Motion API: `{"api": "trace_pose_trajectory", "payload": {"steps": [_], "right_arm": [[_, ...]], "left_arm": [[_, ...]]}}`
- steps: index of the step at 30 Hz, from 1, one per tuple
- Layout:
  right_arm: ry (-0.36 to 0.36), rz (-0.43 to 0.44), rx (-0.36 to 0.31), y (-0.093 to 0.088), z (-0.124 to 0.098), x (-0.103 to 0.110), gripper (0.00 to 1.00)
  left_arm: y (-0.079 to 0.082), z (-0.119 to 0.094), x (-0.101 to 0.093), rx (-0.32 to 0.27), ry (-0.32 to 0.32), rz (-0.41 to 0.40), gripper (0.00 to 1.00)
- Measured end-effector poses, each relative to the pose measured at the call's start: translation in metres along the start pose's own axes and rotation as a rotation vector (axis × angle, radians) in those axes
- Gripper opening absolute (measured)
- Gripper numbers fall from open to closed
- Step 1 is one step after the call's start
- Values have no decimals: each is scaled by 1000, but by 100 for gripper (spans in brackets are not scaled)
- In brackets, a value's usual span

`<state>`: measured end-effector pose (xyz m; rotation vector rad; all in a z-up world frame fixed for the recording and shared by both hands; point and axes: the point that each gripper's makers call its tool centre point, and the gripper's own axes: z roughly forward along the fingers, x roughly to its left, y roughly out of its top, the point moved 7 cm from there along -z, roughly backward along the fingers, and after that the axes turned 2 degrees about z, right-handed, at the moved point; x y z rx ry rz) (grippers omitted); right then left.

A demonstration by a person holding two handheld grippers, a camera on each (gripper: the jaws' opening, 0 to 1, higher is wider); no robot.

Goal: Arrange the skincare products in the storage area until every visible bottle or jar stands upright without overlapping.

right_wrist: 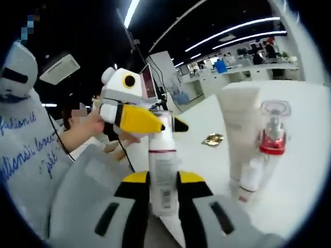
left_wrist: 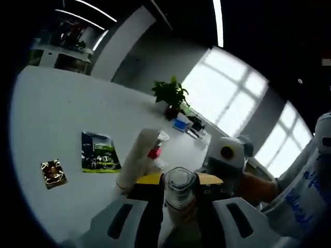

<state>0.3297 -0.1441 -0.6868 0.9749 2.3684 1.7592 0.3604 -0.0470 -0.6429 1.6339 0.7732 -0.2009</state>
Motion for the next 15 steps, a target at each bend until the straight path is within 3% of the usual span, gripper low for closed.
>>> {"api": "trace_pose_trajectory", "payload": {"steps": [2, 7, 15], "right_arm": [[-43, -51, 28, -1, 3, -3, 21], [-171, -147, 115, -7, 10, -9, 23], [-224, -207, 177, -12, 21, -11, 24]], "left_arm": [[2, -2, 12, 9, 22, 6, 19], [0, 1, 19, 35, 84, 38, 19], [-5, 3, 29, 60, 156, 72, 19]]}}
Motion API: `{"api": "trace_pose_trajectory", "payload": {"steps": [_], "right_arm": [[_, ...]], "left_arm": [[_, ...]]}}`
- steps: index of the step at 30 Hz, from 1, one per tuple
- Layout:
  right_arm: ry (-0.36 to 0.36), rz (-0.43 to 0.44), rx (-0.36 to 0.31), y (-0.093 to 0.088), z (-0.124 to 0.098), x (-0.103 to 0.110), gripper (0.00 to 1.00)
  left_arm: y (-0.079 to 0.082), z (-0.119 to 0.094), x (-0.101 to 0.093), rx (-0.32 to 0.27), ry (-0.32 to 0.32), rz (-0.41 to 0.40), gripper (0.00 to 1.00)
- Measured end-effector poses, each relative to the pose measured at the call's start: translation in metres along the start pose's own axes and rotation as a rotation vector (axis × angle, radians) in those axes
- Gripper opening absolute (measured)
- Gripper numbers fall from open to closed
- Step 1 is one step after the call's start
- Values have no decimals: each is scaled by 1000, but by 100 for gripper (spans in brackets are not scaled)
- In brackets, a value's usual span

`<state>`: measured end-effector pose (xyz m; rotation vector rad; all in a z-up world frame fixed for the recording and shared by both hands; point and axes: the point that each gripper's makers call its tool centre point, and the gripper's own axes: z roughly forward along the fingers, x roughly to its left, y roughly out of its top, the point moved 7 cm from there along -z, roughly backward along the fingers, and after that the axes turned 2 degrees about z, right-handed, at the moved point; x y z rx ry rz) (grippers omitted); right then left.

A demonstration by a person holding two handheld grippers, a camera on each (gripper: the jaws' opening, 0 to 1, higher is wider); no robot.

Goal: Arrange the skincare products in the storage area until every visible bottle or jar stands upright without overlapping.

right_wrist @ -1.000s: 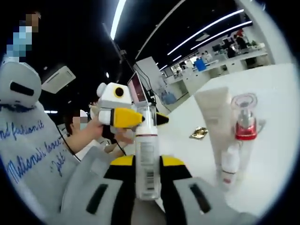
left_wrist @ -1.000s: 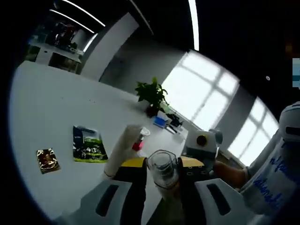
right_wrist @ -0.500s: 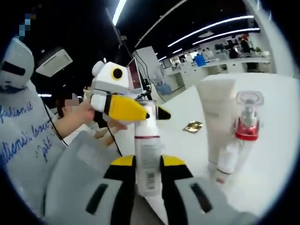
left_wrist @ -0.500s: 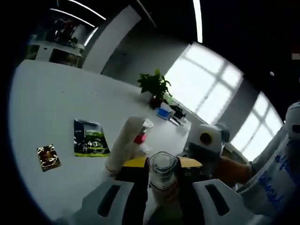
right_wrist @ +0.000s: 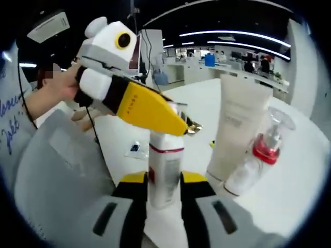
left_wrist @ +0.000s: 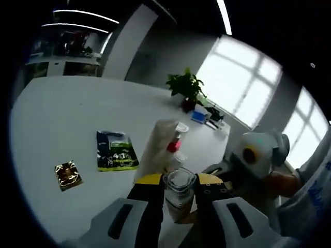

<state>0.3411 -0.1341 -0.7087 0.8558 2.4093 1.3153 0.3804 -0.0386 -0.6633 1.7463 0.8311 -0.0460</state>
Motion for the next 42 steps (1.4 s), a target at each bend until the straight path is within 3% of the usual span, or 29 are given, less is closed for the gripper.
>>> {"api": "trace_pose_trajectory", "payload": {"steps": [11, 19, 25, 31, 42], "right_arm": [[-5, -3, 45, 2, 13, -7, 24], [48, -29, 48, 0, 21, -13, 23], [92, -55, 81, -3, 32, -16, 22], [104, -110, 110, -8, 40, -15, 22], [101, -106, 128, -15, 42, -17, 22]], "left_arm": [[-7, 3, -2, 14, 82, 54, 19], [-8, 3, 2, 33, 99, 80, 19], [-14, 5, 2, 82, 116, 141, 19], [-22, 7, 2, 125, 126, 180, 19], [-26, 14, 1, 151, 125, 211, 19]]}}
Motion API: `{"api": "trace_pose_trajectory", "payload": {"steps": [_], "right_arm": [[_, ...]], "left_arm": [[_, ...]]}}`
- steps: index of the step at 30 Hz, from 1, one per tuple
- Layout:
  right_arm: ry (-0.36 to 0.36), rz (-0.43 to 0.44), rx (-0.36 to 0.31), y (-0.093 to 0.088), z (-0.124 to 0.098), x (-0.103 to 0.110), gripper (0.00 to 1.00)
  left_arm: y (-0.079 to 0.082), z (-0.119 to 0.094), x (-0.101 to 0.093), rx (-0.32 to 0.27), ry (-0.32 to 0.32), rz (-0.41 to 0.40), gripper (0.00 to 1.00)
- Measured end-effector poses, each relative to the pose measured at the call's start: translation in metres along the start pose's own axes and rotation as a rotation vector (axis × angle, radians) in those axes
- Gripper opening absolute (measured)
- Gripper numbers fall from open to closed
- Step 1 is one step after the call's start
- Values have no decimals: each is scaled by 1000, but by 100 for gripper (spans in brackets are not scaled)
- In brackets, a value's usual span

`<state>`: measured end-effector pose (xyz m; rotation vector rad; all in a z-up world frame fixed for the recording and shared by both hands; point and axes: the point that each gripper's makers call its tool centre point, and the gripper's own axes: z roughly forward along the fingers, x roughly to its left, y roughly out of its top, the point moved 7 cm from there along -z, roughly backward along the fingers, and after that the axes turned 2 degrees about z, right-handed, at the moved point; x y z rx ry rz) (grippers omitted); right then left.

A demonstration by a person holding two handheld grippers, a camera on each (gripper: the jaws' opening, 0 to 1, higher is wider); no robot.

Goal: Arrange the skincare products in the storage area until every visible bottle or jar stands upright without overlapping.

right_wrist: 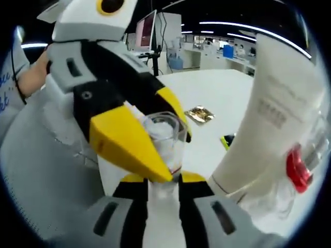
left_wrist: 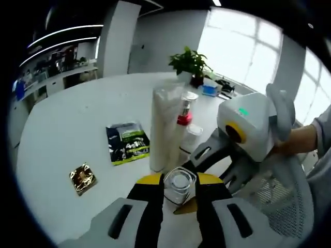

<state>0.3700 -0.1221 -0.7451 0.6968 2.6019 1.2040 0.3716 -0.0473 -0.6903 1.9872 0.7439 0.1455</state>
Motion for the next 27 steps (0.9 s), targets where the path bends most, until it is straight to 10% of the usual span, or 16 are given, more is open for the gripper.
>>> {"api": "trace_pose_trajectory", "payload": {"steps": [27], "right_arm": [[2, -8, 5, -3, 1, 1, 22]], "left_arm": [[4, -3, -5, -32, -20, 128, 26]]}}
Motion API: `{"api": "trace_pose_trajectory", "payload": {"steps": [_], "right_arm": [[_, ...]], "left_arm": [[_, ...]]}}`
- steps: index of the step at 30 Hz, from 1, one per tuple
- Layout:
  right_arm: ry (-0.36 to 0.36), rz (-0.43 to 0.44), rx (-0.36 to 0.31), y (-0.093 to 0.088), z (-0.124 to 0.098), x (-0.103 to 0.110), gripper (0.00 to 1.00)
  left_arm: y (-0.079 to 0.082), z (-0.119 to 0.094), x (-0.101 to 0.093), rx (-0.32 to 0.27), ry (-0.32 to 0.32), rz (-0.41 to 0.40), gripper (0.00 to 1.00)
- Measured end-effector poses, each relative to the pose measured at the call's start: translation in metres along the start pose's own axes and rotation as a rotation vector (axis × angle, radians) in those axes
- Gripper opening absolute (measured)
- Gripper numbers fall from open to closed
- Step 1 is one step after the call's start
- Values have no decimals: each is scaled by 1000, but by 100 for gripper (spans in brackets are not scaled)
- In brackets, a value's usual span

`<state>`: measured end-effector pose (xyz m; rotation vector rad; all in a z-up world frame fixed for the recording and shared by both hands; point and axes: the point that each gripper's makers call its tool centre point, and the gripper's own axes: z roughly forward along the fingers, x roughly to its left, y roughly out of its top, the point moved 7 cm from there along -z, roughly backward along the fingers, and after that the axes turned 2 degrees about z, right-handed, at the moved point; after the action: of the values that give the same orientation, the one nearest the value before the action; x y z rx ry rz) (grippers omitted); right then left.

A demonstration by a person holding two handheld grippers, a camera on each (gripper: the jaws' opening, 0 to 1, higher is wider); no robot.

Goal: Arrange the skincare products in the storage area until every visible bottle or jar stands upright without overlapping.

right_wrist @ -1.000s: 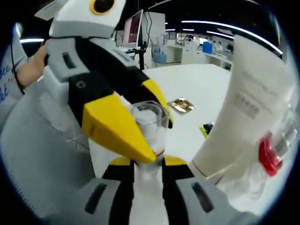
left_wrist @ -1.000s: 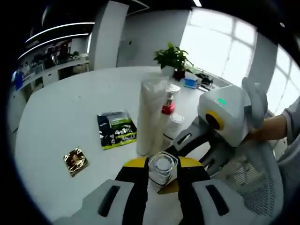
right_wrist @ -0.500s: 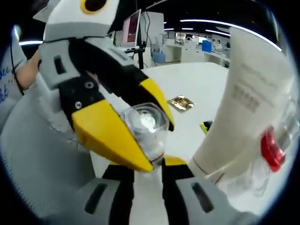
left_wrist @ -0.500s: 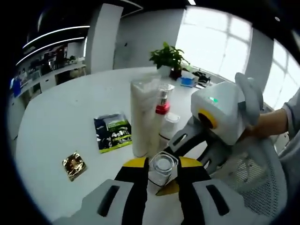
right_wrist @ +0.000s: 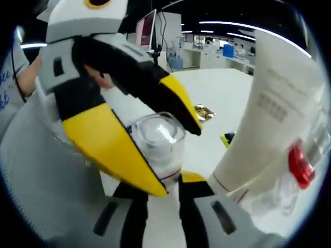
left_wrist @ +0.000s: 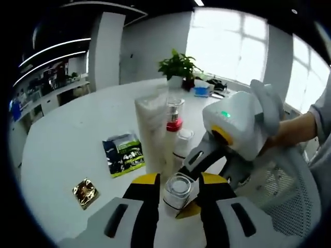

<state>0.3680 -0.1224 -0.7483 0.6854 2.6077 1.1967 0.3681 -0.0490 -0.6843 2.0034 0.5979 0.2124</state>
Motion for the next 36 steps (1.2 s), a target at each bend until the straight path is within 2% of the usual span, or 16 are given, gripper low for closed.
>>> {"api": "trace_pose_trajectory", "payload": {"steps": [8, 11, 17, 25, 30, 36], "right_arm": [[-7, -39, 30, -3, 1, 0, 23], [-3, -42, 33, -3, 0, 1, 27], [-18, -38, 28, -2, -6, -1, 25], [-23, -42, 45, -3, -10, 3, 24], [-38, -28, 46, -4, -16, 2, 24], [-48, -29, 48, -6, -27, 6, 23]], "left_arm": [[1, -9, -1, -9, 4, 1, 25], [0, -9, 0, 0, 10, 10, 25], [-4, -11, 0, 20, 3, 27, 24], [-13, -12, -1, 77, 1, 62, 24], [-24, -11, 4, 148, 17, 84, 24], [-30, -6, 4, 179, 14, 93, 21]]}}
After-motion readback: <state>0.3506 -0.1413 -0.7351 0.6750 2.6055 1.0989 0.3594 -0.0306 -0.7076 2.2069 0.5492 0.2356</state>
